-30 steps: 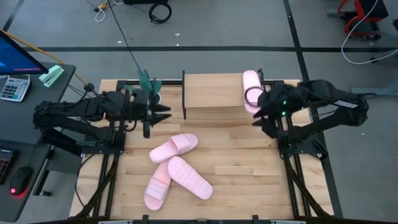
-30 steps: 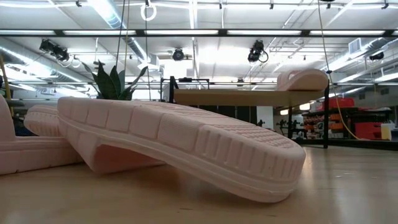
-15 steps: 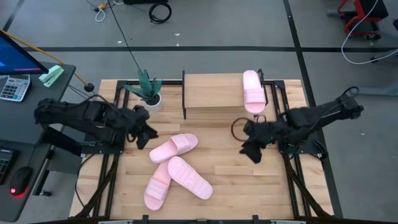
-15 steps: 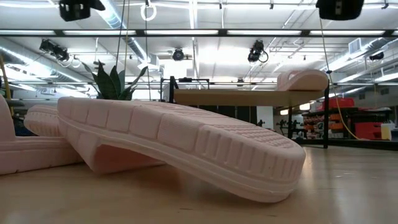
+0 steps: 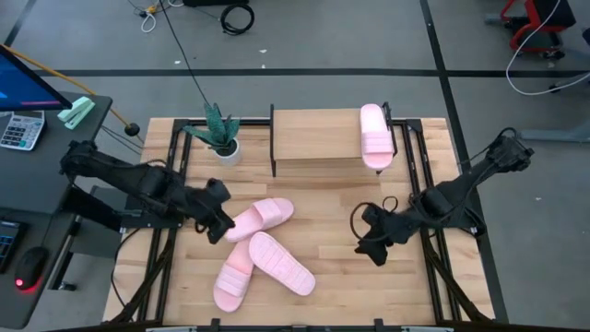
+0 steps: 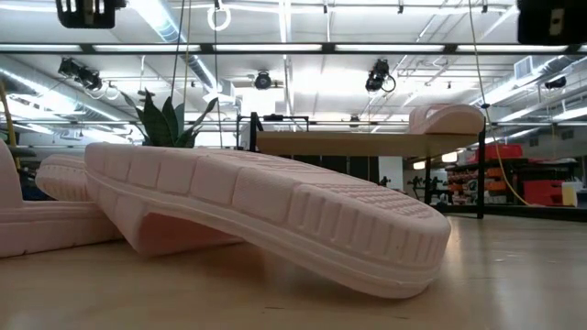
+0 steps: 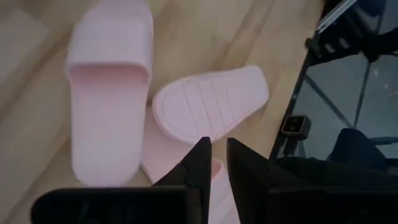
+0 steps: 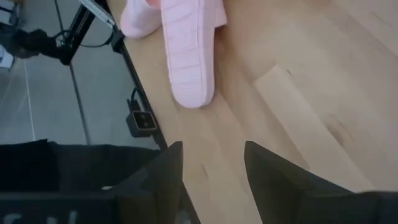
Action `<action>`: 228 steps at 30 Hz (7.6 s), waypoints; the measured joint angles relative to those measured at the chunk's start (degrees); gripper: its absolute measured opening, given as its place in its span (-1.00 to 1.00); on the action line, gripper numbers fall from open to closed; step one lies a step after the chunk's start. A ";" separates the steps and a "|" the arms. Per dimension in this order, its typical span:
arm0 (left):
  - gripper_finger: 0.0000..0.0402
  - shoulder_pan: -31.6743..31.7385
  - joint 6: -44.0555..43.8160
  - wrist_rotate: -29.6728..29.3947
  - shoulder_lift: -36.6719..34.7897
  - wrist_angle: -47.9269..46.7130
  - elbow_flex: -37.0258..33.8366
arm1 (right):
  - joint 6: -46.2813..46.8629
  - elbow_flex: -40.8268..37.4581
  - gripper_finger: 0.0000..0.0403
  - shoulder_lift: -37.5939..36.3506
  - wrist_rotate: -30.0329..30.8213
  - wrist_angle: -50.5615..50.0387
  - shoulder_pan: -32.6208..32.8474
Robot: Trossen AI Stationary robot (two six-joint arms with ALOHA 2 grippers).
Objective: Pick and place slides into the shelf
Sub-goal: Put the pink slipper on the shelf
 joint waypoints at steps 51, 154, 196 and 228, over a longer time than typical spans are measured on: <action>0.22 3.91 -15.80 9.68 24.08 20.60 -11.94 | 10.32 -0.09 -0.12 0.00 31.20 -4.62 26.19; -0.91 22.05 62.97 -21.49 32.84 14.20 48.37 | 16.35 -0.09 -0.34 0.02 31.00 -2.25 28.24; -0.94 23.96 102.74 -47.59 58.58 32.34 62.23 | 12.37 -0.09 -0.34 0.02 38.46 -3.20 28.22; -0.96 27.38 110.05 -45.61 60.86 40.66 62.20 | 12.59 -0.09 -0.34 0.02 39.09 -2.89 28.21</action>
